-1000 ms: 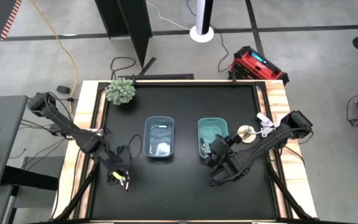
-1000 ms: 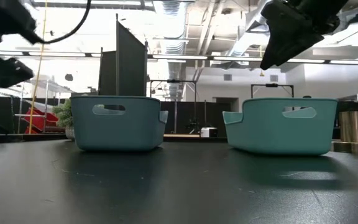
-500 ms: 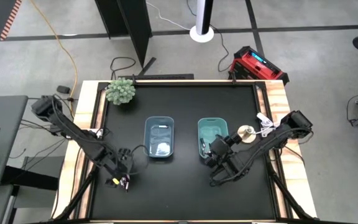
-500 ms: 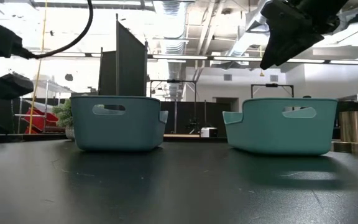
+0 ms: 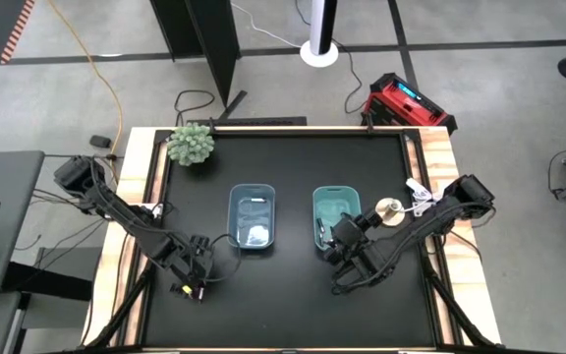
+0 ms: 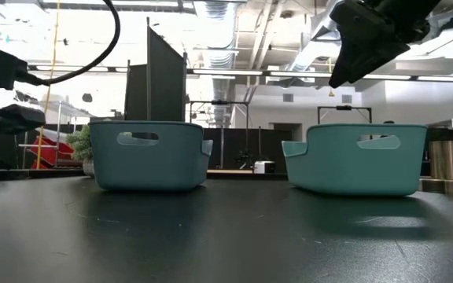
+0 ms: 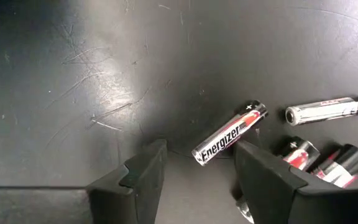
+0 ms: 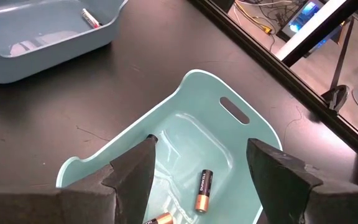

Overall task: Sort batteries
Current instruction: Put the small silver battery into the blue bin

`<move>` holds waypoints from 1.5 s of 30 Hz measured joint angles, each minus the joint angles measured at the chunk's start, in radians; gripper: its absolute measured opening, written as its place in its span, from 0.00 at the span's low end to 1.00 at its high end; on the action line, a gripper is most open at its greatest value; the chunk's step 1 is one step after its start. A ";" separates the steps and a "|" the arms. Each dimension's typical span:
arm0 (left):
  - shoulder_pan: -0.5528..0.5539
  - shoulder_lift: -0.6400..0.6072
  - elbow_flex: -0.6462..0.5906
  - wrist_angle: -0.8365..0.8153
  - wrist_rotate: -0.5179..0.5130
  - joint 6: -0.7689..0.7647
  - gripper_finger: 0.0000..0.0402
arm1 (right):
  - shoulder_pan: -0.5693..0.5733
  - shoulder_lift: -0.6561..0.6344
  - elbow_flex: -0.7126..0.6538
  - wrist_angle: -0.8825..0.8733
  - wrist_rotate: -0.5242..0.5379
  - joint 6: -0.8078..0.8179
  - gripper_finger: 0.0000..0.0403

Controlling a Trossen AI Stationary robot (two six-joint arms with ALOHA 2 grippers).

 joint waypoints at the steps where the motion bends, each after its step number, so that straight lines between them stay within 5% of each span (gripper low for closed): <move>1: 0.000 0.006 0.001 0.001 -0.003 0.000 0.45 | 0.000 0.000 0.000 0.000 0.000 0.000 0.67; 17: 0.000 0.035 -0.001 0.050 -0.027 0.027 0.01 | 0.000 0.000 0.000 0.001 0.000 0.000 0.67; 27: 0.001 0.000 -0.004 0.025 0.012 0.012 0.08 | 0.000 0.000 0.000 0.007 -0.001 -0.001 0.67; 36: 0.003 -0.145 0.040 -0.135 -0.031 -0.192 0.21 | 0.000 0.000 0.000 0.008 -0.002 -0.001 0.67; 45: 0.001 -0.163 0.043 -0.001 0.009 -0.366 0.22 | 0.000 0.000 0.000 0.008 -0.003 -0.001 0.67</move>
